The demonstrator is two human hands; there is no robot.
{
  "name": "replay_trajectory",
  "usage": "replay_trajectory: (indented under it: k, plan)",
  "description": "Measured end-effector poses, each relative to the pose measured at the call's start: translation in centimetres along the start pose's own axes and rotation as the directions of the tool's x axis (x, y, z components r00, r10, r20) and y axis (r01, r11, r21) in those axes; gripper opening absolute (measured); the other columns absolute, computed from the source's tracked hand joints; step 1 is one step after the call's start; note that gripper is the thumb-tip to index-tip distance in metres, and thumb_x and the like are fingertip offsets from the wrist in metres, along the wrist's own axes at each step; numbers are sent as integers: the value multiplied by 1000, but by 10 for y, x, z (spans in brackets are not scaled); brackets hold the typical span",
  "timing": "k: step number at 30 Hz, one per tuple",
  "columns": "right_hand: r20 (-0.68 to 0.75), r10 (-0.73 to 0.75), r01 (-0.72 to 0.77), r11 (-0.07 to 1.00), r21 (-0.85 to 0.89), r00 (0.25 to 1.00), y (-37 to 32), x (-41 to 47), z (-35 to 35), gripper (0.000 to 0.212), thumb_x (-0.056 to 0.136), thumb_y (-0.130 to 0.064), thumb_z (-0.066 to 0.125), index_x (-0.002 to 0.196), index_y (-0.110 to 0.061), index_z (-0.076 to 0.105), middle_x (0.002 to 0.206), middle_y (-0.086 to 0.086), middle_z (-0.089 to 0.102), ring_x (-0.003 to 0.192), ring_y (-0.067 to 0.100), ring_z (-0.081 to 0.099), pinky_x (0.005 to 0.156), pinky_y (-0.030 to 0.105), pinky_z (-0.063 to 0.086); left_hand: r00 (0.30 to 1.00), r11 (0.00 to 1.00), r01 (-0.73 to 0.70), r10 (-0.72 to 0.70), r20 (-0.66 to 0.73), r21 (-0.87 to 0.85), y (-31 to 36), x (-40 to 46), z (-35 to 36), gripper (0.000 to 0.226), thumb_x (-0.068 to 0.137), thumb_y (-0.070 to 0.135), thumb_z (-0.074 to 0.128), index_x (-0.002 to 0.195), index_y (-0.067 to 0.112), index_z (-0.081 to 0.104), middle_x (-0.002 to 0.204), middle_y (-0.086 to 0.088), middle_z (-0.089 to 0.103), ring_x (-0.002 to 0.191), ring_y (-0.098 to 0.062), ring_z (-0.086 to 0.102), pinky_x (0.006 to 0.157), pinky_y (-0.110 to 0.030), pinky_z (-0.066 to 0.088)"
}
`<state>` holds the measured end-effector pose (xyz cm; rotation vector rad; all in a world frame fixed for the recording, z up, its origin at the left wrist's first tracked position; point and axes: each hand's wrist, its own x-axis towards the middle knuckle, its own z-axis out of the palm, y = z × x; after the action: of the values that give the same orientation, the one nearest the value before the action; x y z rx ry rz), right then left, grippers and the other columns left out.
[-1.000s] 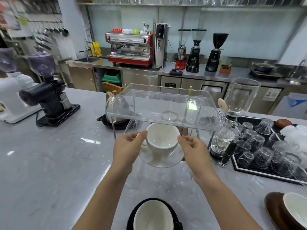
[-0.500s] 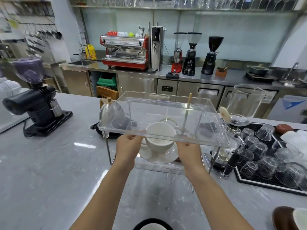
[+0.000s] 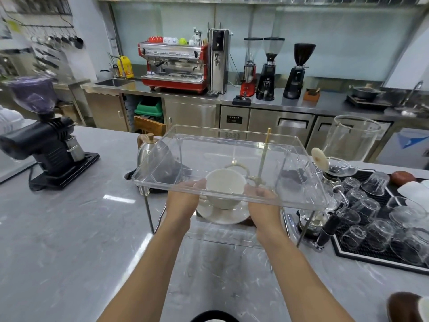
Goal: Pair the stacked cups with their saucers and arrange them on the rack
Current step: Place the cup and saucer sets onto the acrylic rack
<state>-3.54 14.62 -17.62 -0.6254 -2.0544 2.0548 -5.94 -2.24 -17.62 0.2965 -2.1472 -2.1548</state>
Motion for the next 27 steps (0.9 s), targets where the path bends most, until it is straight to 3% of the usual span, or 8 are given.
replay_trajectory:
  k: [10,13,15,19,20,23,25,27]
  plan:
    - [44,23,-22,1000,-14,999,1,-1,-5,41,81,-41,70,109,-11,64,112,11,69,106,32,65,93,54,54,999,999,12,-14,-37,-43,-3,-4,-4,17,83,27,75,69,18,77,72,-1,67,76,-22,60,76,-42,52]
    - [24,-77,79,995,-56,997,2,-8,-7,30,85,-31,72,109,-16,65,109,4,69,105,27,65,81,42,56,994,999,15,-18,-105,-34,-6,-12,-8,19,86,29,77,96,13,80,94,-5,78,94,-26,71,89,-48,56]
    - [30,-189,191,975,-116,982,3,-19,-8,27,87,-29,71,111,-24,62,113,1,66,104,21,62,75,29,49,986,999,-5,14,-166,50,-7,-18,-11,26,85,35,77,102,15,77,98,-4,78,98,-24,71,82,-39,56]
    - [55,-381,381,885,-269,923,2,-44,-14,30,86,-20,65,114,-29,55,111,-2,56,99,21,53,94,43,48,963,972,-71,126,-240,226,-4,-44,-14,32,85,30,75,112,15,69,106,5,72,103,-16,66,86,-32,54]
    - [66,-403,403,862,-307,913,2,-51,-17,34,86,-19,63,118,-23,55,111,0,56,97,20,53,94,40,48,954,961,-99,166,-250,259,-3,-55,-16,29,85,27,74,112,17,68,104,9,70,101,-14,66,81,-25,52]
    - [147,-458,479,809,-339,877,4,-72,-25,38,88,-17,62,125,-21,54,118,-4,56,88,-9,55,73,2,41,936,933,-191,267,-230,304,-3,-84,-18,21,86,23,73,105,27,66,95,17,69,89,-1,66,69,-12,46]
    - [182,-486,519,784,-342,855,9,-89,-33,36,89,-16,63,123,-23,55,119,-12,55,95,-23,48,76,-7,32,935,931,-219,285,-209,290,-4,-106,-21,19,85,21,73,94,36,65,89,17,71,81,5,67,63,-10,50]
    - [217,-509,553,763,-333,833,14,-102,-41,35,88,-14,64,121,-24,58,120,-15,56,104,-23,46,84,-7,29,939,928,-237,294,-177,287,-6,-123,-23,23,85,18,74,87,39,65,84,16,72,77,9,66,63,-6,50]
